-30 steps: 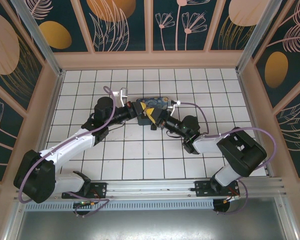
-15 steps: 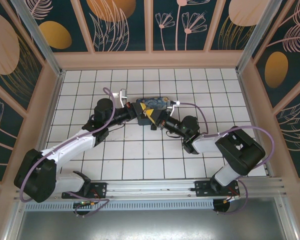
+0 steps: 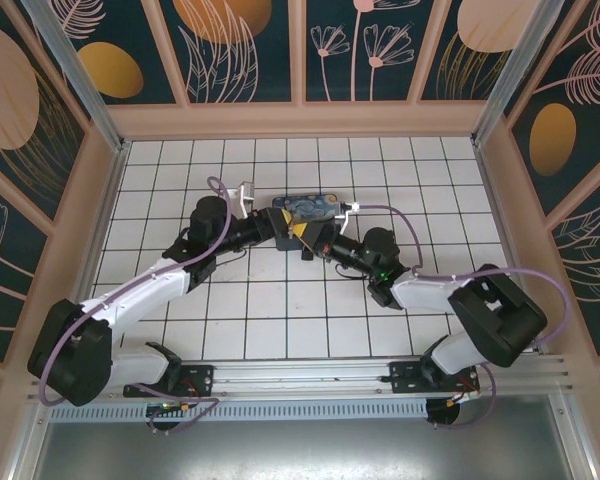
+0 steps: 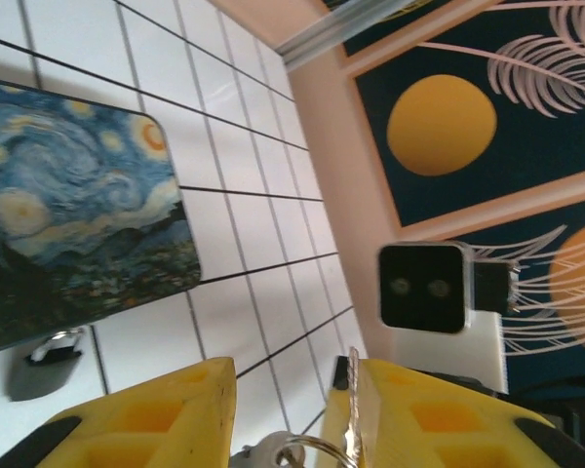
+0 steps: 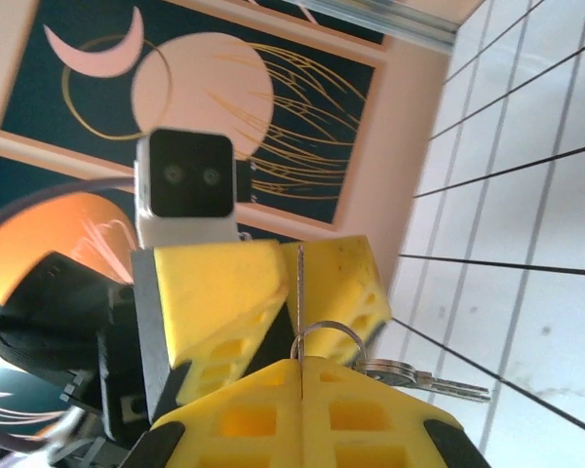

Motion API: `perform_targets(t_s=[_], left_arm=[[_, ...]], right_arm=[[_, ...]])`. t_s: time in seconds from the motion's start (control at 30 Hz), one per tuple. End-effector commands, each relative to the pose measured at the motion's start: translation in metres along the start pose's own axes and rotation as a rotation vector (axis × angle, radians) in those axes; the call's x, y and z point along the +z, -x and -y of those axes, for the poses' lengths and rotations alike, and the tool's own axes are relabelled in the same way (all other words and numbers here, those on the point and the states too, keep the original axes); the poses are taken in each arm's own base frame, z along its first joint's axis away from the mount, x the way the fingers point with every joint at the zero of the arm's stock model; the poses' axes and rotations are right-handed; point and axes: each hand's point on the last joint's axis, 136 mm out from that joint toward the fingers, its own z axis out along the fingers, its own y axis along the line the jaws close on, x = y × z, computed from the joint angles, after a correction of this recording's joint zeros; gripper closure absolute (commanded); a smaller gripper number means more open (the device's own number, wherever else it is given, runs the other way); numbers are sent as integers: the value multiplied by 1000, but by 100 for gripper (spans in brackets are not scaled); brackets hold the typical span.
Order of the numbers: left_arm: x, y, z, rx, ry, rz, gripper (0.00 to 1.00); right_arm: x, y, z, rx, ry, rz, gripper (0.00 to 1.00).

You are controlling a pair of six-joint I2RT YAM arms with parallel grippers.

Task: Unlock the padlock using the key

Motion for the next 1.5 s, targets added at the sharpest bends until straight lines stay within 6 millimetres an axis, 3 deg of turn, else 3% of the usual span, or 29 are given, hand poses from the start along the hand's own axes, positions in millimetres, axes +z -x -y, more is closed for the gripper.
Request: perform_targets(t_s=[0.0,0.1,0.27,0.5,0.9,1.47], left_arm=[[-10,10,10,120,47,-11,62],[-10,5,20,212,32,-83,56],[-7,-18,28,355,-37,-255,48],[12,-26,-3,387,13,-298,56],[16,-41,7,327,-140,-322,69],[16,-52,5,294,-183,-361,82]], right_arm=[[0,-5,5,-141,-115,-69,100],[-1,-8,16,-234,-228,-148,100],[-10,-17,12,-323,-226,-291,99],[-23,-13,7,-354,-207,-360,99],[-27,-13,8,-339,-178,-398,100],[-21,-13,7,-327,-153,-396,100]])
